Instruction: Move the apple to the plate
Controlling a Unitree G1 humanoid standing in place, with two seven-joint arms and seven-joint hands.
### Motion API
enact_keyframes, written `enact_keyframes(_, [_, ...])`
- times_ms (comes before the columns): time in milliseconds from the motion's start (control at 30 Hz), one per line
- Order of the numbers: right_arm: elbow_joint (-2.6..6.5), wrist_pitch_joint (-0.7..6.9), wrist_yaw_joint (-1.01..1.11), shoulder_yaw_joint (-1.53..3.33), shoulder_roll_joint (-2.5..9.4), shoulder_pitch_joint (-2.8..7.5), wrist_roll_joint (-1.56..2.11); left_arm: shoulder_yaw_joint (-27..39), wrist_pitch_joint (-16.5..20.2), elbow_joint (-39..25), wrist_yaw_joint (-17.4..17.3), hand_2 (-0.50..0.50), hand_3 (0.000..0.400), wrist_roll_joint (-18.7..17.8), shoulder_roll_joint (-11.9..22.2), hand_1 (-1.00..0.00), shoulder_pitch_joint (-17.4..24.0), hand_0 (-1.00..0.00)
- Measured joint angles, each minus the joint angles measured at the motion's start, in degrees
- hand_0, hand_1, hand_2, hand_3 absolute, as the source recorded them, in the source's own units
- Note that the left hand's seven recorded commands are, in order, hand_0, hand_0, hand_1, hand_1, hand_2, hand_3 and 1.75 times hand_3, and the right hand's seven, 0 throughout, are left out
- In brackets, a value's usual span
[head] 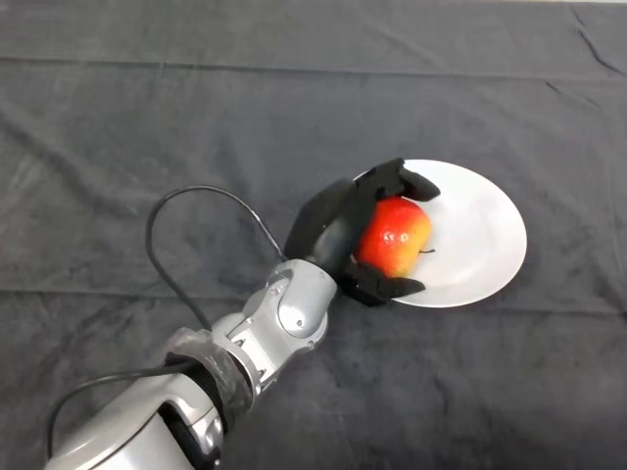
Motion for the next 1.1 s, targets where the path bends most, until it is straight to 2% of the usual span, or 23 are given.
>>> enact_keyframes(333, [0.00, 0.00, 0.01, -0.01, 0.00, 0.00, 0.00, -5.91, 1.70, -0.19, -0.68, 0.00, 0.400, -2.34, 0.12, -1.00, -2.33, -1.00])
enact_keyframes(600, [0.00, 0.00, 0.04, -0.01, 0.00, 0.00, 0.00, -7.20, 2.54, -0.53, -1.00, 0.00, 0.400, -4.19, 0.12, -1.00, -2.57, -1.00])
enact_keyframes(633, [0.00, 0.00, 0.04, -0.01, 0.00, 0.00, 0.00, -7.53, 2.59, -0.53, -1.00, 0.04, 0.400, -4.36, 0.16, -1.00, -2.71, -0.91])
enact_keyframes(667, [0.00, 0.00, 0.04, -0.01, 0.00, 0.00, 0.00, -7.80, 2.67, -0.53, -1.01, 0.21, 0.322, -4.41, 0.18, -0.80, -2.86, -0.39])
enact_keyframes(700, [0.00, 0.00, 0.04, -0.01, 0.00, 0.00, 0.00, -7.97, 2.79, -0.53, -1.02, 0.27, 0.268, -4.44, 0.17, -0.67, -2.96, -0.13])
enact_keyframes(733, [0.00, 0.00, 0.04, -0.01, 0.00, 0.00, 0.00, -8.11, 2.92, -0.54, -1.06, 0.14, 0.115, -4.48, 0.15, -0.29, -3.01, 0.00])
enact_keyframes(767, [0.00, 0.00, 0.04, -0.01, 0.00, 0.00, 0.00, -8.35, 2.99, -0.54, -1.10, 0.06, 0.052, -4.65, 0.15, -0.13, -3.04, 0.00])
enact_keyframes(833, [0.00, 0.00, 0.04, -0.01, 0.00, 0.00, 0.01, -8.47, 3.08, -0.54, -1.26, 0.00, 0.000, -5.07, 0.14, 0.00, -3.04, 0.00])
enact_keyframes(1100, [0.00, 0.00, 0.05, -0.02, 0.00, 0.00, 0.00, -8.48, 3.70, -0.54, -1.30, 0.00, 0.000, -6.40, 0.14, 0.00, -4.07, 0.00])
